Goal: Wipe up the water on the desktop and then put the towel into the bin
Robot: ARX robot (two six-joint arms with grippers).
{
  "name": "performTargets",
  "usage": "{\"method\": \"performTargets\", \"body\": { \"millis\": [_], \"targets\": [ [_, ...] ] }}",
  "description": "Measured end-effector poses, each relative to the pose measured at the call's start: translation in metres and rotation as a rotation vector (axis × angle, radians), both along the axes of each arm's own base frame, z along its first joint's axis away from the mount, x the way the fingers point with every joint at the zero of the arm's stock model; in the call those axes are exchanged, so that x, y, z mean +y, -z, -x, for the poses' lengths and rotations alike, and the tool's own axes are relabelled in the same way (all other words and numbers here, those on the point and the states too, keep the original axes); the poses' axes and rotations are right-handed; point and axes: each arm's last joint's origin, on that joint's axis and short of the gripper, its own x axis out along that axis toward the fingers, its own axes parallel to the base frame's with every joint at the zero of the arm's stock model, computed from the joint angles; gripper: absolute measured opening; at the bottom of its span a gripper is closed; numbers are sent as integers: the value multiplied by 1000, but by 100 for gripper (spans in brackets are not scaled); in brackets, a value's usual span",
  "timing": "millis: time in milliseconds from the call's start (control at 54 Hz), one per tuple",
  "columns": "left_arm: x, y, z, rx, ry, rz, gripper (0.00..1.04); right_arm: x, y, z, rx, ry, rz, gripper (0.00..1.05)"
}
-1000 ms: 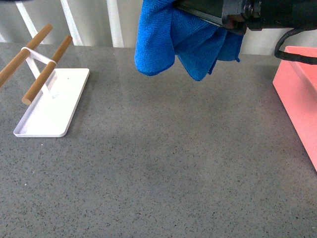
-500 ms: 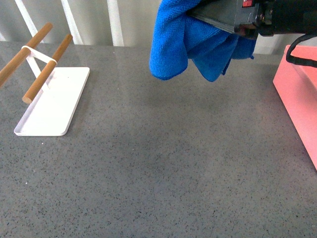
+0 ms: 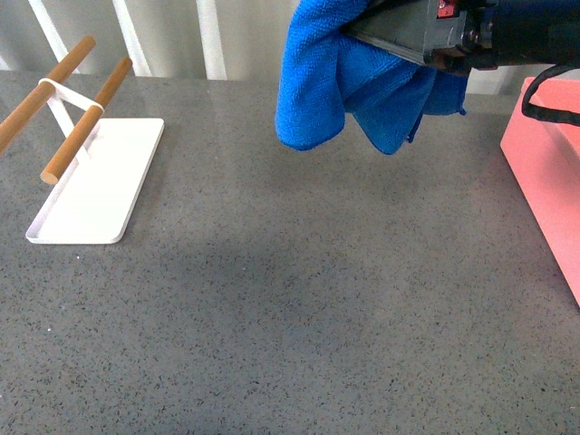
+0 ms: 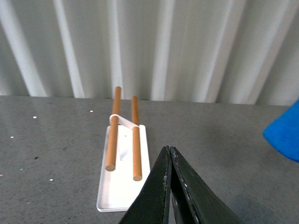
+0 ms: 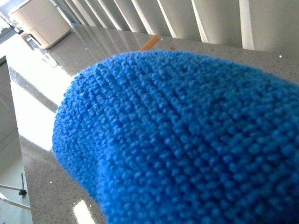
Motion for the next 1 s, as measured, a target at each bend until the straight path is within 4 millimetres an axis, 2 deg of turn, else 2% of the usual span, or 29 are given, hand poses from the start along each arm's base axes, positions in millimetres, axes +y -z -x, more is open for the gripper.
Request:
{"method": "performTargets", "body": {
  "millis": [259,1000],
  "targets": [
    [8,9,14,-14,-17,0,4,0,1,0,-2,1,19,5],
    [8,3,41,-35,-13,0,4,-1,1,-2,-7,21,55,5]
  ]
}}
